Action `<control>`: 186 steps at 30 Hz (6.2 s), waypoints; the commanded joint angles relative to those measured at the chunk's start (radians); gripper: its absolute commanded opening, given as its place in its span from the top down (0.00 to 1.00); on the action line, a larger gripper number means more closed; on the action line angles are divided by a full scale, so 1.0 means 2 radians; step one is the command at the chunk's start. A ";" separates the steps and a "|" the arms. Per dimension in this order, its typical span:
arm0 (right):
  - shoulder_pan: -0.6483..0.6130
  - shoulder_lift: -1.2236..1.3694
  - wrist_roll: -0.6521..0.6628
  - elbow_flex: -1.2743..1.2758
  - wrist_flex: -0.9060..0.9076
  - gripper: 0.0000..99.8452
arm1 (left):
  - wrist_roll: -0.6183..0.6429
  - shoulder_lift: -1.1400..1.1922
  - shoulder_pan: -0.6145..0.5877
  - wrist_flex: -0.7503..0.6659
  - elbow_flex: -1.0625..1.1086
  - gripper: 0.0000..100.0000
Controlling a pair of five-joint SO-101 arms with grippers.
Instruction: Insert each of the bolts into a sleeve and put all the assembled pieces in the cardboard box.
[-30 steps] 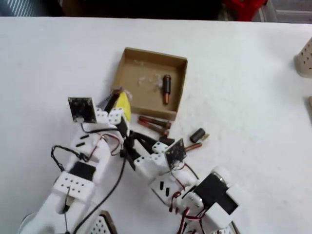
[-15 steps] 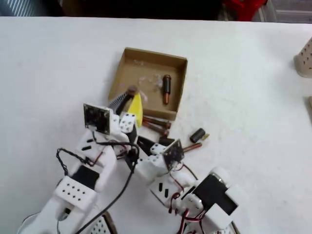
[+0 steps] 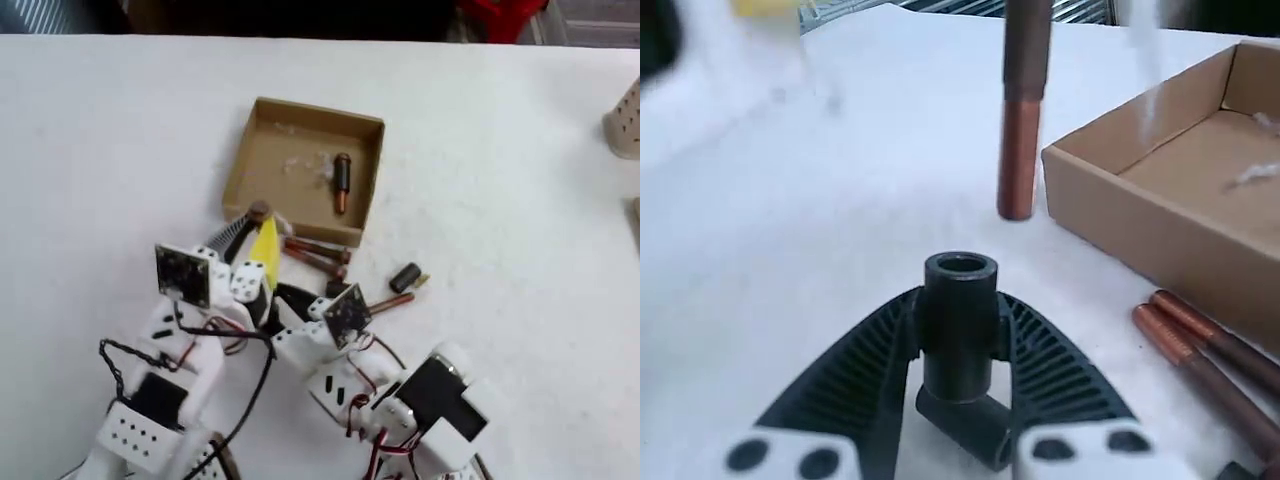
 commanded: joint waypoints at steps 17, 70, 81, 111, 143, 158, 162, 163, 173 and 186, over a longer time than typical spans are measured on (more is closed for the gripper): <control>0.010 0.000 0.008 -0.011 0.000 0.98 | 0.028 -0.132 0.003 0.115 0.011 0.98; 0.056 -0.005 0.011 -0.003 -0.086 0.98 | 0.038 -0.132 0.035 0.281 0.017 0.94; 0.056 -0.005 0.011 -0.003 -0.086 0.98 | 0.003 -0.132 0.036 0.335 0.017 0.50; 0.056 -0.003 0.011 -0.003 -0.086 0.98 | 0.005 -0.132 -0.047 0.216 -0.045 0.52; 0.056 -0.006 0.011 0.014 -0.086 0.98 | -0.021 -0.131 -0.298 0.345 -0.006 0.98; 0.062 -0.017 0.011 0.015 -0.082 0.98 | -0.021 -0.131 -0.297 0.444 0.018 0.97; 0.072 -0.056 0.011 0.015 -0.036 0.98 | -0.021 -0.131 -0.297 0.445 0.018 0.97; 0.077 -0.069 0.011 0.014 -0.016 0.98 | -0.021 -0.131 -0.297 0.445 0.018 0.97; 0.130 -0.301 0.011 0.005 0.270 0.98 | -0.122 -0.130 -0.300 0.470 0.018 0.98; 0.190 -0.668 0.011 -0.068 0.739 0.98 | -0.123 -0.130 -0.300 0.470 0.018 0.98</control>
